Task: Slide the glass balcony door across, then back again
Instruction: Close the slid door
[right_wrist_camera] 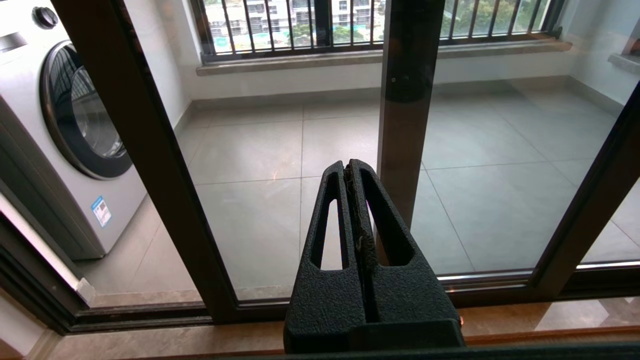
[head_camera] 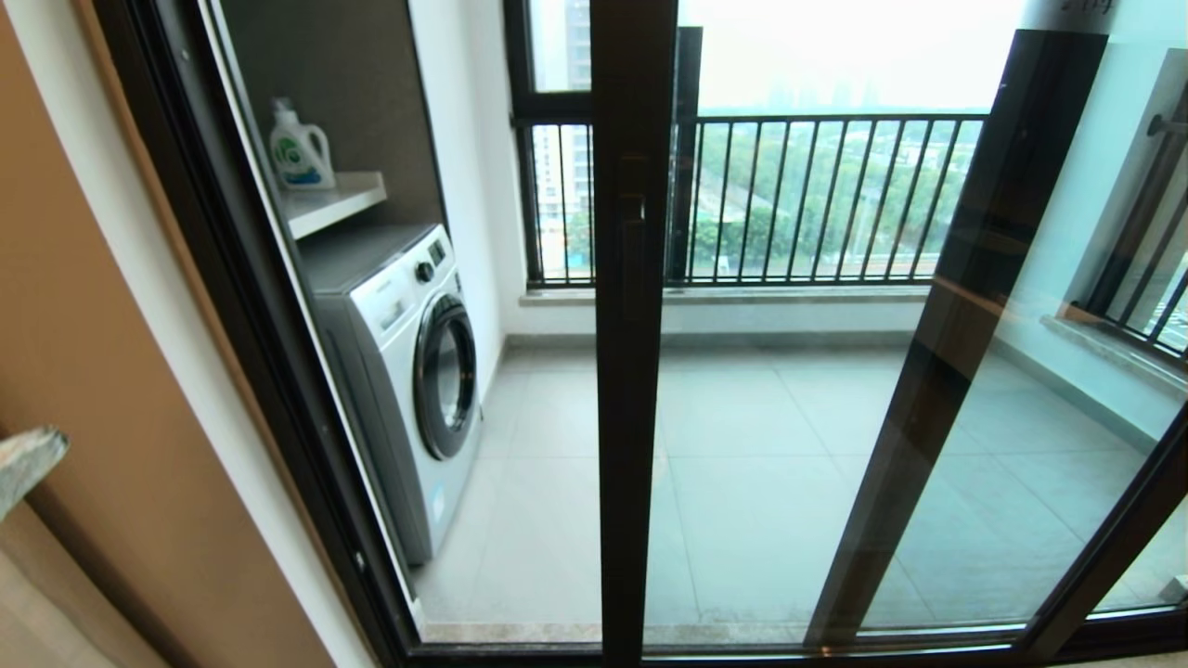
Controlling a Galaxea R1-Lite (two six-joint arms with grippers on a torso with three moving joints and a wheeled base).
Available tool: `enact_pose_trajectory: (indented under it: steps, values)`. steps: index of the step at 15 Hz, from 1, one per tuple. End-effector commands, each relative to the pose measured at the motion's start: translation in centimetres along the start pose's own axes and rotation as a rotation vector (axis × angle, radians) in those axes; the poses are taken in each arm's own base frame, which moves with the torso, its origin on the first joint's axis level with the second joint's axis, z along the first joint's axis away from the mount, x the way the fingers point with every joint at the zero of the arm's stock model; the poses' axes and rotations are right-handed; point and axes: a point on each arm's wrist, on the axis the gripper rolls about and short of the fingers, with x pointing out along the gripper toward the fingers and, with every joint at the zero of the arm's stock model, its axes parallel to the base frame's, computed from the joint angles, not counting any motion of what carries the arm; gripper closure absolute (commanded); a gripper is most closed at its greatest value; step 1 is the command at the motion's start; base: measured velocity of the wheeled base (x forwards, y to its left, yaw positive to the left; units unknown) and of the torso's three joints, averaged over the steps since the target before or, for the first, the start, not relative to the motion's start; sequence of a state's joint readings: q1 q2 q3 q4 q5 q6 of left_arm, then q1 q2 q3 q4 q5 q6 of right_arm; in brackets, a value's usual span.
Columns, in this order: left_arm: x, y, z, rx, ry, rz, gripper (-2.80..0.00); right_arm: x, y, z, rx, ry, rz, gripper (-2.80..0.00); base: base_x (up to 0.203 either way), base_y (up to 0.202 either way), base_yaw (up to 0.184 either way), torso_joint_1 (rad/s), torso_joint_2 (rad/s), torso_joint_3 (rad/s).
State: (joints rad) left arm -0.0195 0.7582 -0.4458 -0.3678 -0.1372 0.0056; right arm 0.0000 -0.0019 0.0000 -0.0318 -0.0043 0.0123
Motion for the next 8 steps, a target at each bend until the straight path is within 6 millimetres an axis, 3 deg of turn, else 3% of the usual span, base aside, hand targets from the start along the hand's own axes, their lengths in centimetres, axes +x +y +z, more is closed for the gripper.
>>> enact_pose_trajectory:
  steps: [1,3,4,6,8]
  values:
    - [8.1,0.3,1.7,-0.012,0.056,-0.056,0.00,0.1,0.0,-0.3,0.000,0.014,-0.001,0.00,0.000,0.000,0.000,0.000,0.00,0.000]
    - [11.9,-1.1,4.6,-0.013,-0.027,-0.143,0.00,0.1,0.0,-0.3,0.000,0.014,-0.001,0.00,0.000,0.000,0.000,0.000,0.00,0.000]
    - [12.9,-2.5,5.4,-0.019,-0.046,-0.203,0.00,0.1,0.0,-0.3,0.000,0.014,-0.001,0.00,0.000,0.000,0.000,0.000,0.00,0.000]
    - [14.0,-4.1,6.1,-0.028,-0.045,-0.247,0.00,0.1,0.0,-0.3,0.000,0.014,-0.001,0.00,0.000,0.000,0.000,0.000,0.00,0.000]
    - [16.8,-6.5,6.6,-0.051,-0.029,-0.272,0.00,0.1,0.0,-0.3,0.000,0.014,-0.001,0.00,0.000,0.000,0.000,0.000,0.00,0.000]
